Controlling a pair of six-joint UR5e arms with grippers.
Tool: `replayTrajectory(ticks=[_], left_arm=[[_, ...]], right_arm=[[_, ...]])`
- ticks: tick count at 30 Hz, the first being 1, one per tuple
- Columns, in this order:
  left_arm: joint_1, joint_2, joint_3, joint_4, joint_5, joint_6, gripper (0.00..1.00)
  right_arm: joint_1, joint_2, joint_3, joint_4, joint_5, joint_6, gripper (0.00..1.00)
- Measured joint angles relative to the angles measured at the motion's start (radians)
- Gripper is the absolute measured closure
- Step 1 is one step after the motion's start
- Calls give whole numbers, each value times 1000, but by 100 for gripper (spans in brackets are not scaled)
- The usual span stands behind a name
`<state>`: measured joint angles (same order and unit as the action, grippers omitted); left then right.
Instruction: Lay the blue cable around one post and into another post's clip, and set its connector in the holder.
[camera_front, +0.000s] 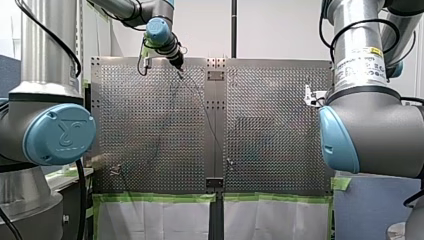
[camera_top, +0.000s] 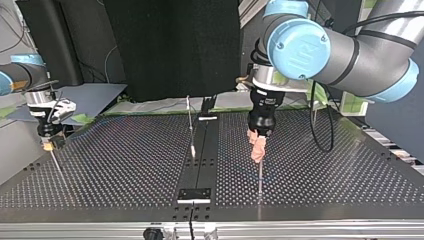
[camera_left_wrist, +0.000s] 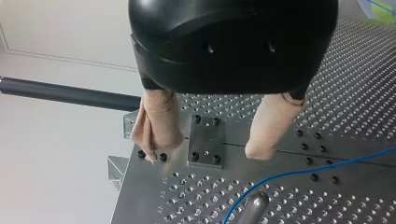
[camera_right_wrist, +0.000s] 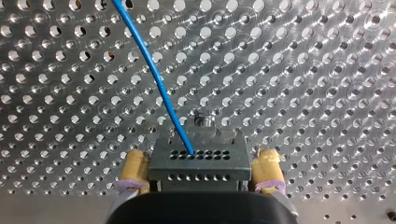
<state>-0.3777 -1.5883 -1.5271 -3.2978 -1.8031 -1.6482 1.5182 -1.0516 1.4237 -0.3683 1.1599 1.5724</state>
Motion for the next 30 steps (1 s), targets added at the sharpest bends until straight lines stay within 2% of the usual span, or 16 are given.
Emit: replayTrajectory(ticks=[13,21,30], left_arm=[[1,0,0,-1,-7,-12,0],[4,0,-5,-2,-13,-51,0],[14,0,-33,-5,-68,-74,0]], right_arm=[[0,0,1,0,0,0,1],[0,0,0,1,-1,0,1],[-1,0,0,2,-1,0,1]])
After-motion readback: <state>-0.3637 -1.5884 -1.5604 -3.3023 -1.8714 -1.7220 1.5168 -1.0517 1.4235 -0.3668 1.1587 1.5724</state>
